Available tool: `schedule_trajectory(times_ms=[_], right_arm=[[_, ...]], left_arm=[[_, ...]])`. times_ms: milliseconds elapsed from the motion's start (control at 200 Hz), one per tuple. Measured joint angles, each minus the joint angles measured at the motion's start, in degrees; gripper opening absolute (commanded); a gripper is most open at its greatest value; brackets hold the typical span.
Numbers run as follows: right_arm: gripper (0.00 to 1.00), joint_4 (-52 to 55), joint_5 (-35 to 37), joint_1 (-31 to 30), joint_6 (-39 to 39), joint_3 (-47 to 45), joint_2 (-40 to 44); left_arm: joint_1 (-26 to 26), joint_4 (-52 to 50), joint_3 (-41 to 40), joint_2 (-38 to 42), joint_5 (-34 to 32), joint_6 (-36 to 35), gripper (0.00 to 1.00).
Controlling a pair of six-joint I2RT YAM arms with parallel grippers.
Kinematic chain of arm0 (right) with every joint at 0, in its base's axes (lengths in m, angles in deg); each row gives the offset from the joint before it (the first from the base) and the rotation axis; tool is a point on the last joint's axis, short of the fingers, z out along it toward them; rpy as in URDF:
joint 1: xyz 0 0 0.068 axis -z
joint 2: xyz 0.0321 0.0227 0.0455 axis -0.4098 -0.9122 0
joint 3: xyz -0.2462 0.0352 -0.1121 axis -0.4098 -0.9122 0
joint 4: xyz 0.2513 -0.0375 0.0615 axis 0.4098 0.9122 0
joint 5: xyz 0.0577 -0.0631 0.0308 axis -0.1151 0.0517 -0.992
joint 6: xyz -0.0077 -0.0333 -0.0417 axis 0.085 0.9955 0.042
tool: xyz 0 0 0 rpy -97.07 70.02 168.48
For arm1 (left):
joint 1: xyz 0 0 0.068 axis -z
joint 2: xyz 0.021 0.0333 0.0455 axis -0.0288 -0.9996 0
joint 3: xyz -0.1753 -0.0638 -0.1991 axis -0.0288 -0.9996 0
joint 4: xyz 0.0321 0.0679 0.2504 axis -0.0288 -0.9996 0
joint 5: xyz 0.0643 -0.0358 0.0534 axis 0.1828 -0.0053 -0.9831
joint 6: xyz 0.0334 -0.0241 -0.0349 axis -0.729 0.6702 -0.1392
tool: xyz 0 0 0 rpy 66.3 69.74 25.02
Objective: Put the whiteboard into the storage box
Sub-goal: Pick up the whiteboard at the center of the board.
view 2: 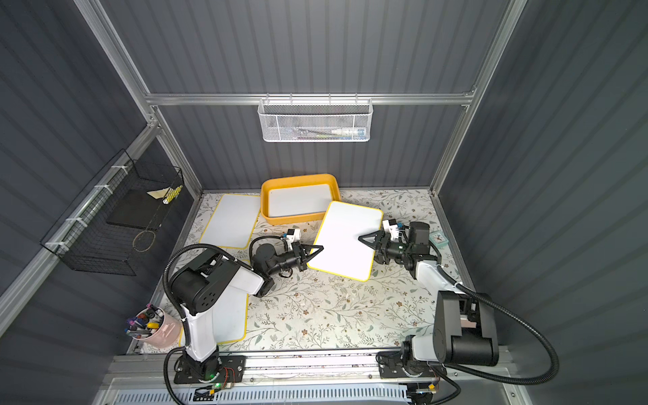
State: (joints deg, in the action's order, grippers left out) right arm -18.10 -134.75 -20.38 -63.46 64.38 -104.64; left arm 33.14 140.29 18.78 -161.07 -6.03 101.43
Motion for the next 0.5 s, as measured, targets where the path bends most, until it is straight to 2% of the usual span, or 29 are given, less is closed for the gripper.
schedule_trajectory(times_ms=[500], right_arm=[[0.04, -0.46, -0.24, 0.22, 1.14, 0.02, 0.00]], left_arm=[[-2.89, 3.32, -1.81, 1.18, 2.45, 1.27, 0.00]])
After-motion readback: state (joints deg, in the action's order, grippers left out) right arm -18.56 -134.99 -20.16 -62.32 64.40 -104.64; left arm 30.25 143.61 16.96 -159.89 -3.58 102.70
